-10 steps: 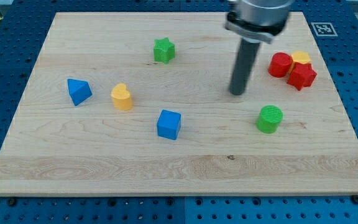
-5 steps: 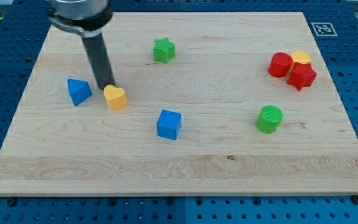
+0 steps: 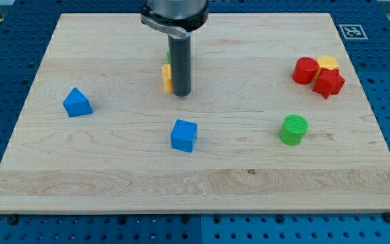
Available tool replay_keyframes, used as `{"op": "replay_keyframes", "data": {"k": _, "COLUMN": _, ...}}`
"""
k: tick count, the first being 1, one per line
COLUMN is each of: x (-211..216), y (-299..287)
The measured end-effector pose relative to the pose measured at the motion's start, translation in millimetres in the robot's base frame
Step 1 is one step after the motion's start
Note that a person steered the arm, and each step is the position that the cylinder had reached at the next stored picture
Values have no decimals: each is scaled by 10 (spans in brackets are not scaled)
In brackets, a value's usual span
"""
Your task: Push the yellow heart to the right side of the board
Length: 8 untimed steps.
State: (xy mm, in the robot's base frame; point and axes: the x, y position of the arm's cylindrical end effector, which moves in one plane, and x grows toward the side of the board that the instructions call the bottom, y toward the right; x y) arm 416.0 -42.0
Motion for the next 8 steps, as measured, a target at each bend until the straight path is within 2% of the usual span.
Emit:
{"op": "replay_keyframes", "data": {"k": 2, "x": -92, "y": -1116}}
{"op": "replay_keyframes", "data": {"k": 3, "x": -437, "y": -1053}}
{"op": "replay_keyframes", "data": {"k": 4, "x": -474, "y": -595}}
{"op": "replay_keyframes", "data": {"k": 5, "x": -329, "y": -16}}
{"op": "replay_keyframes", "data": {"k": 6, "x": -307, "y": 37}}
{"op": "replay_keyframes", "data": {"k": 7, "x": -303, "y": -389}}
{"op": "replay_keyframes", "data": {"k": 8, "x": -209, "y": -186}}
